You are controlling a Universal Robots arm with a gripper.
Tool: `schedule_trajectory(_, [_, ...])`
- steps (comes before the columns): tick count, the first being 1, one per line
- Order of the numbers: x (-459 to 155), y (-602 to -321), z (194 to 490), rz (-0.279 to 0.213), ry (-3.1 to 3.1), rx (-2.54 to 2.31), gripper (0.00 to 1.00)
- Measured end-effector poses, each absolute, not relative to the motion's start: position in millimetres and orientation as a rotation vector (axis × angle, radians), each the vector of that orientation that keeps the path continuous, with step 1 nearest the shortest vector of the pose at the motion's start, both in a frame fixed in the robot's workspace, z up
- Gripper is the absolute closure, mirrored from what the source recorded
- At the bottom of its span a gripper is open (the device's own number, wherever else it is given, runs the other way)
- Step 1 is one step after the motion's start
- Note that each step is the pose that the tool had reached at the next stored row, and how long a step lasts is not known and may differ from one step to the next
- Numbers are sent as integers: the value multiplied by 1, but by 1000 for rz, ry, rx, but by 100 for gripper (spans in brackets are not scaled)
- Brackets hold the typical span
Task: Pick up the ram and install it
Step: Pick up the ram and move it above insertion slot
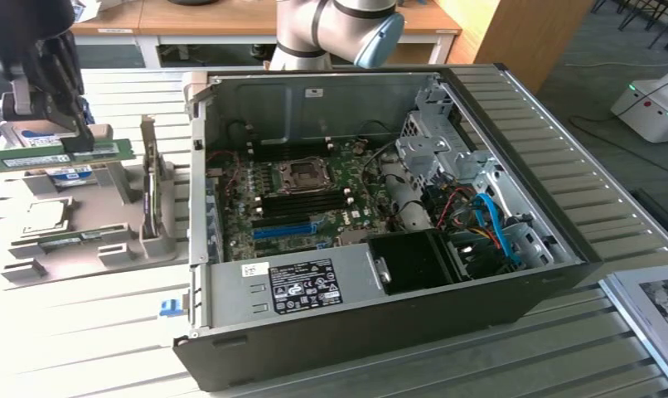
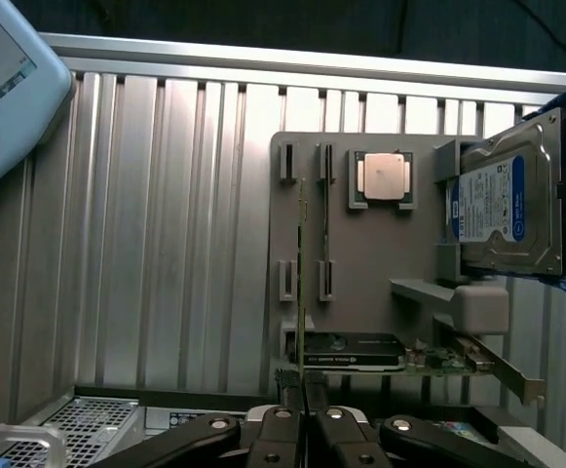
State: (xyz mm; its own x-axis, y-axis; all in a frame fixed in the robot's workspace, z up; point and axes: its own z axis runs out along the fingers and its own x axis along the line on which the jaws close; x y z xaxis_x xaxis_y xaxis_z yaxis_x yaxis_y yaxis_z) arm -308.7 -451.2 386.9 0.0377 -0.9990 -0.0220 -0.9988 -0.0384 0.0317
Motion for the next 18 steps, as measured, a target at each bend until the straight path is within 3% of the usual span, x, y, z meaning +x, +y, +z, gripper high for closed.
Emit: schedule_trajectory(18, [-290, -451, 387, -59, -2173, 2257, 88])
